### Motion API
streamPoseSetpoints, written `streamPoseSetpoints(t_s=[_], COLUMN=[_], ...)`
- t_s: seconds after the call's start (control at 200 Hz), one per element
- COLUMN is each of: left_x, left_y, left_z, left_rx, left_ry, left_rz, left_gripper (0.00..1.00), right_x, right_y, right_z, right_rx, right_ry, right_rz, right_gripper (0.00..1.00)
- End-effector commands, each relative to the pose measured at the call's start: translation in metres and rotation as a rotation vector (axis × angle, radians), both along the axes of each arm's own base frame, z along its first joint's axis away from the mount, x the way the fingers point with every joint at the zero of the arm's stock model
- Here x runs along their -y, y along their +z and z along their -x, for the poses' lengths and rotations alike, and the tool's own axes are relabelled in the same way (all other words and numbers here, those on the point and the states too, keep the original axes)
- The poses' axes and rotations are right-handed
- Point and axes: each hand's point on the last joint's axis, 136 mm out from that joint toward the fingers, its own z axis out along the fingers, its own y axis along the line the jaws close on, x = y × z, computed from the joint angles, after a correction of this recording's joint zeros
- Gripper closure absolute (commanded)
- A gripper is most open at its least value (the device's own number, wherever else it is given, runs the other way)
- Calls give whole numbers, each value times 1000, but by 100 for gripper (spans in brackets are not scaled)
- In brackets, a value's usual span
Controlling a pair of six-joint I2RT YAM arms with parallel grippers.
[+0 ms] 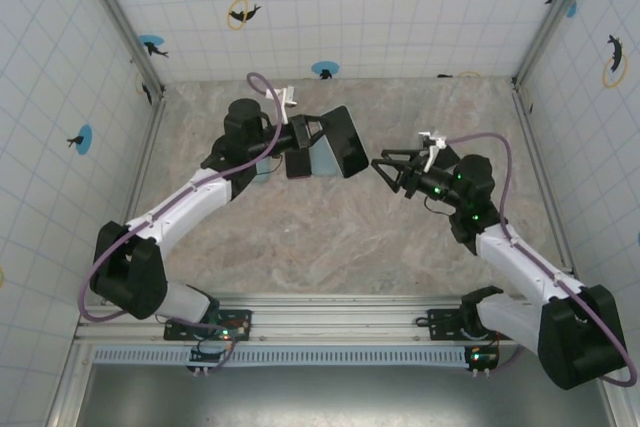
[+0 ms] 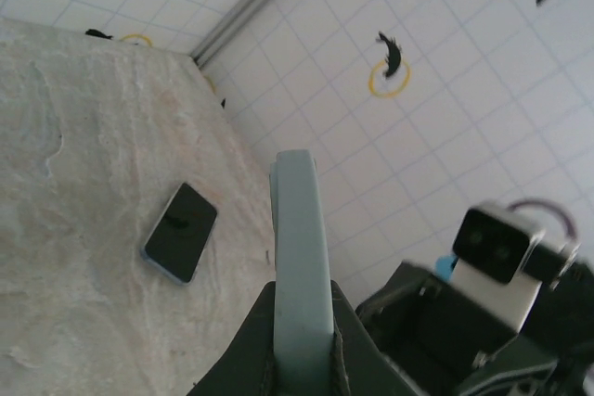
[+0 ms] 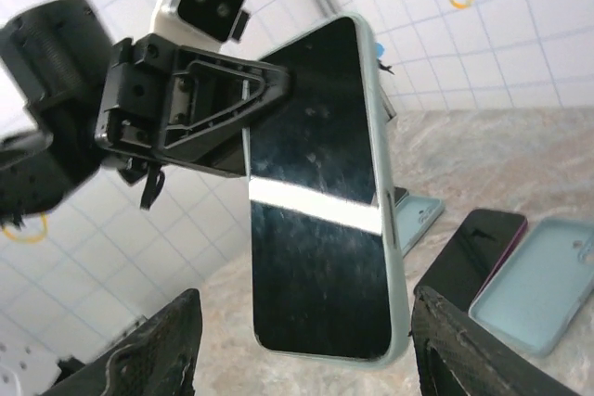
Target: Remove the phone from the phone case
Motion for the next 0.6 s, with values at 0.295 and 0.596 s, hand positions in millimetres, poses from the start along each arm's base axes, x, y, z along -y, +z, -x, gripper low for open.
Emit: streamPoseSetpoints(t_s=[0.295,0.596], left_x=[-24,-25], left_y=[28,19], left_z=[41,56], left_rx=[326,276], left_ry=[-280,-386], left_rz=[-32,-7], left_gripper=[99,100], right_x=[-27,-60], right_y=[-51,-69], right_z=[30,43], right_rx=[258,340], right_ry=[376,537], right_rz=[277,338], right_gripper=[39,45])
